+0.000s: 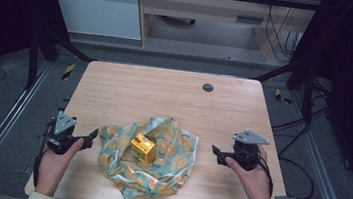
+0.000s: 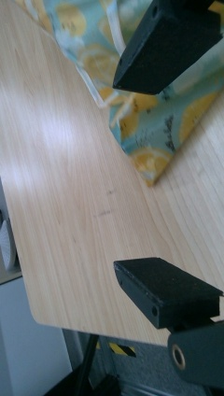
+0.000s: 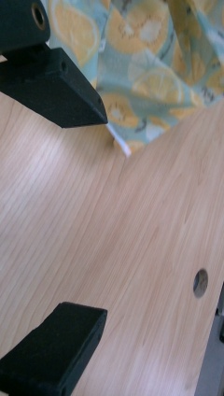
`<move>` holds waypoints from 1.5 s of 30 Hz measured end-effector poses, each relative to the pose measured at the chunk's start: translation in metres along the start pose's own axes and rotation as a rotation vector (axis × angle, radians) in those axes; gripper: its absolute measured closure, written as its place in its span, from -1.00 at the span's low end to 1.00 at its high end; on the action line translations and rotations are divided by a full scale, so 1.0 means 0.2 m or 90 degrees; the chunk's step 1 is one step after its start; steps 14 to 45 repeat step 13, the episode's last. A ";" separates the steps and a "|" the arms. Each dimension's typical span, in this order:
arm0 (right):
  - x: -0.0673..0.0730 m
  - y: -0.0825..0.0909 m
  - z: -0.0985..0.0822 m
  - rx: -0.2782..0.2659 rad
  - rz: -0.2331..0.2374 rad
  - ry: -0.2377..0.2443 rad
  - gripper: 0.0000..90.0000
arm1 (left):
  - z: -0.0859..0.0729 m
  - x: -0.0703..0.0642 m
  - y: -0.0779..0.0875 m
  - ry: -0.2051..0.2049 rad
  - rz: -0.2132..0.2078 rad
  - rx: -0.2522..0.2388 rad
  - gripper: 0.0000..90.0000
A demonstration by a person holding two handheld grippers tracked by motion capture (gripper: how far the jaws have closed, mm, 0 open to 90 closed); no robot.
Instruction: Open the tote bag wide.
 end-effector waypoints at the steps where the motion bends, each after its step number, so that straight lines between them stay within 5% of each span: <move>1: -0.03 0.00 0.00 -0.003 -0.005 -0.003 -0.84 | -0.01 0.01 0.00 0.004 -0.001 0.005 -0.79; 6: -0.18 0.04 -0.07 0.001 -0.029 -0.058 -0.82 | -0.05 0.04 0.01 -0.003 -0.002 0.015 -0.82; 13: -0.30 0.07 -0.15 0.017 -0.082 -0.081 -0.72 | -0.06 0.02 0.00 -0.009 -0.014 0.021 -0.86; 45: -0.30 0.07 -0.15 0.017 -0.082 -0.081 -0.72 | -0.06 0.02 0.00 -0.009 -0.014 0.021 -0.86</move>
Point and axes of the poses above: each handheld gripper's, and its own axes: y roughly backward along the jaws, z roughly out of its top, x roughly to its left, the point moved 9 cm from there along -y, roughly forward along the jaws, and after that the axes turned 10 degrees about -y, right-handed, at the moved point
